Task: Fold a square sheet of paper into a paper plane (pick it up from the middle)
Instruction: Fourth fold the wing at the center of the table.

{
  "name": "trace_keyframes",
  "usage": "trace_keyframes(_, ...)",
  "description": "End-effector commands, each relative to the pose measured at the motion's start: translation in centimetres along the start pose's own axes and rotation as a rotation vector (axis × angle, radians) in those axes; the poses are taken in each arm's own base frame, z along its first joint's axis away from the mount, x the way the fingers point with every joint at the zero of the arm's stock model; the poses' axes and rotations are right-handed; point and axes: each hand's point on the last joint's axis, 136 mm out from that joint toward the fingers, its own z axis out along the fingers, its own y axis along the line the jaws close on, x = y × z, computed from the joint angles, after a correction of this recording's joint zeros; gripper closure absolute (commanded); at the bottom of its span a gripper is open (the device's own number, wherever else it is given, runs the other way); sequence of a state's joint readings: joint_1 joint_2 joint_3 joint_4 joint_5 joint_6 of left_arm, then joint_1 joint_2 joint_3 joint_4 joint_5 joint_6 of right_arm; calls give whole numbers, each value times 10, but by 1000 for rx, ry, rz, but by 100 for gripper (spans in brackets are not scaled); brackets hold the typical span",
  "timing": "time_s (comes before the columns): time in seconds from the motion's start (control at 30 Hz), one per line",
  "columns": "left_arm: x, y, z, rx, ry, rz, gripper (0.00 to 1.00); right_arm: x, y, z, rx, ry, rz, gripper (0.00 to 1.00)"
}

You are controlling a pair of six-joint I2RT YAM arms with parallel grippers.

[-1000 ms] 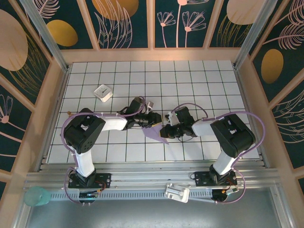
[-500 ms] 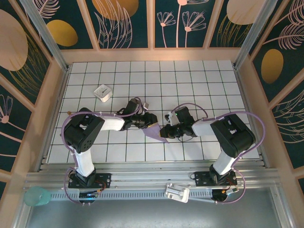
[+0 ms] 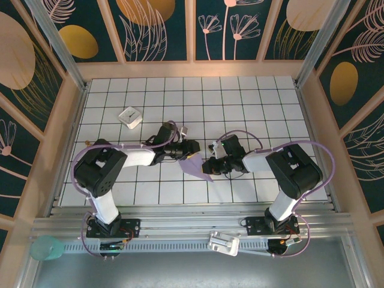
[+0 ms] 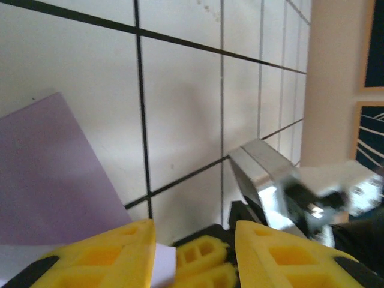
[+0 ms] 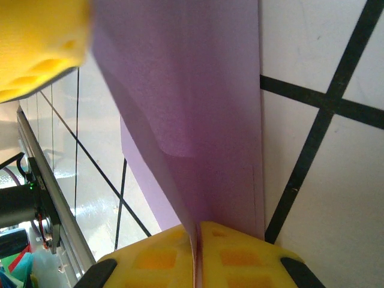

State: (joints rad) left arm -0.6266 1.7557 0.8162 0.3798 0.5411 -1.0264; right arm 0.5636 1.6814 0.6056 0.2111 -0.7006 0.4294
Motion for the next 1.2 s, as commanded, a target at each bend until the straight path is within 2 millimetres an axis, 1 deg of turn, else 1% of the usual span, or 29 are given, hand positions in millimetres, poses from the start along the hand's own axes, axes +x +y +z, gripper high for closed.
trace_keyframes(0.0,6,-13,-16,42,-25,10,58,5,-11,0,30,2,34,90)
trace_keyframes(0.1,19,-7,-21,38,-12,-1,58,5,-12,0,32,1,35,90)
trace_keyframes(0.2,29,-6,-16,41,27,6,59,5,-12,1,32,3,36,90)
trace_keyframes(0.4,21,-16,-5,63,37,39,60,5,-13,1,37,4,36,90)
trace_keyframes(0.43,21,-11,1,51,47,33,60,6,-14,1,37,5,36,90)
trace_keyframes(0.5,20,-7,6,39,56,30,60,5,-14,1,36,5,35,90)
trace_keyframes(0.63,19,1,11,16,60,28,61,5,-14,1,40,6,38,90)
trace_keyframes(0.83,20,13,14,-7,64,16,62,6,-15,1,40,7,35,90)
trace_keyframes(1.17,18,24,14,-23,60,7,62,6,-15,1,43,5,37,90)
